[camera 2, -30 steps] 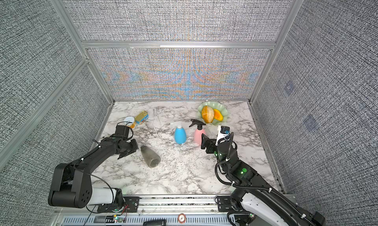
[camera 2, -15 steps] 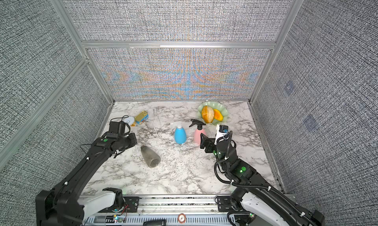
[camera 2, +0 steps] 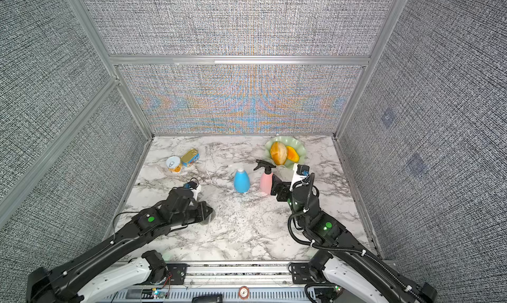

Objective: Attach spray nozzles to spray bottles
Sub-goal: Place the spray nozzle at the center of the board.

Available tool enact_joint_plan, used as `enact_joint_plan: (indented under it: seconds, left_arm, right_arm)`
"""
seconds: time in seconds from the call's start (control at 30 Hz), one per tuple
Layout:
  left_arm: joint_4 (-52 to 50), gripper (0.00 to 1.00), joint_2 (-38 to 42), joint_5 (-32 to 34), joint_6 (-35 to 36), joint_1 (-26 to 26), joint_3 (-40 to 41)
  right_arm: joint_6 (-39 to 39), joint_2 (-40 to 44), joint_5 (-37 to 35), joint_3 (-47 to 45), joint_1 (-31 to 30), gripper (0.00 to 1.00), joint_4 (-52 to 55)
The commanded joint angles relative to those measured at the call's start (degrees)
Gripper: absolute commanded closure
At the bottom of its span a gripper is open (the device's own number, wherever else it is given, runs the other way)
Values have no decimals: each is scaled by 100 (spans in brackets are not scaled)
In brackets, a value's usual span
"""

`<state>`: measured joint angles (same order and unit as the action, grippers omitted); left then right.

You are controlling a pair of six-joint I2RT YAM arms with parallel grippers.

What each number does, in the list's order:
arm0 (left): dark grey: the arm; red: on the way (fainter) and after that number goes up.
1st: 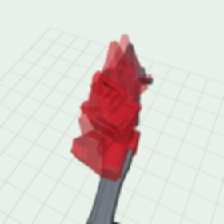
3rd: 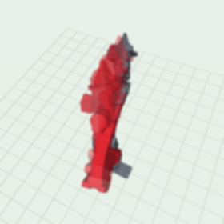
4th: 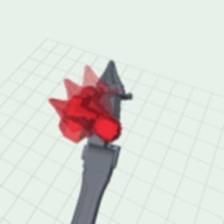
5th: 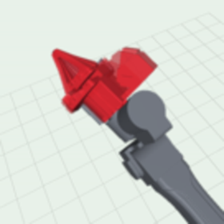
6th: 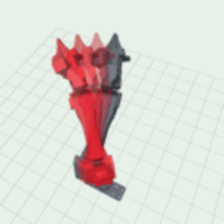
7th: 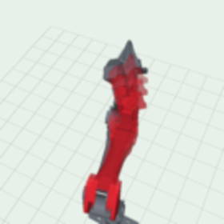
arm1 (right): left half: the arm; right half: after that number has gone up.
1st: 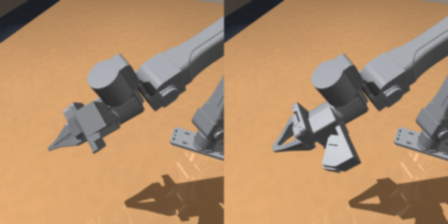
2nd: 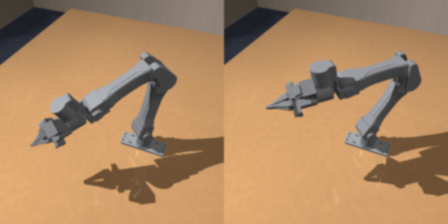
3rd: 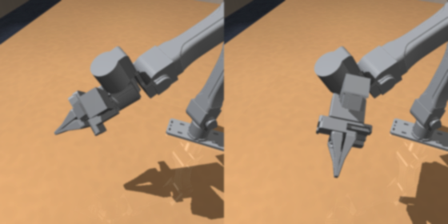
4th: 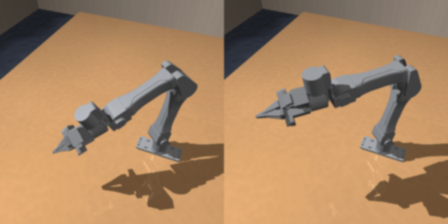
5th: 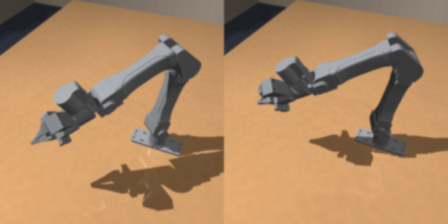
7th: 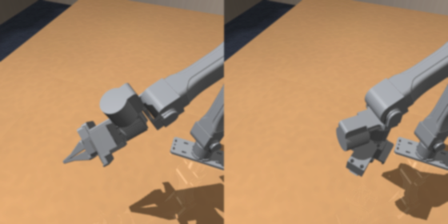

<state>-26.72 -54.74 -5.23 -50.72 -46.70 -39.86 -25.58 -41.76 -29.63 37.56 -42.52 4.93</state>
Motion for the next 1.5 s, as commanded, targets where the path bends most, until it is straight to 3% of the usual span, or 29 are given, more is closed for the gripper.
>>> enact_joint_plan:
  seconds: [0.0, 0.23, 0.47, 0.63, 0.73, 0.83, 0.9, 1.03, 1.13, 1.2, 1.33, 1.47]
  left_arm:
    - [856, 95, -495, 163, -78, -383, -137]
    - [1925, 92, -1608, -439, 70, -1024, 240]
    - [2545, 91, -2666, -405, 333, -1235, -180]
    - [2549, 83, -3180, -492, 333, -1230, -481]
    - [2493, 69, -3293, -650, 341, -1224, -583]
    - [2086, 63, -2959, -653, 461, -1237, -748]
    - [1714, 57, -2428, -322, 531, -1237, -748]
    - [300, 38, -1192, 1240, -6, -1228, -690]
    - [-365, 39, -228, 2266, -598, -1179, -319]
    - [-774, 39, 401, 2415, -1003, -808, -102]
    - [-880, 39, 1289, 1802, -975, 380, 184]
    - [-341, 33, 673, 791, -601, 1540, 422]
  right_arm:
    - [1, 17, -105, 101, -2, 10, 193]
    - [337, 106, -550, 307, -3, 11, 460]
    - [546, -37, -727, 644, 5, 10, 678]
    - [462, 44, -751, 705, -2, 10, 872]
    - [403, 106, -731, 721, -4, 11, 945]
    - [433, 75, -600, 848, -2, 10, 1048]
    - [529, -42, -408, 988, -4, 11, 1130]
    - [604, -336, -74, 1235, -26, 11, 1211]
    - [672, -544, 131, 1408, -61, 11, 1197]
    - [712, -659, 191, 1453, -89, 11, 1137]
    - [722, -815, 306, 1396, -134, 10, 997]
    - [727, -886, 362, 1335, -142, 8, 902]
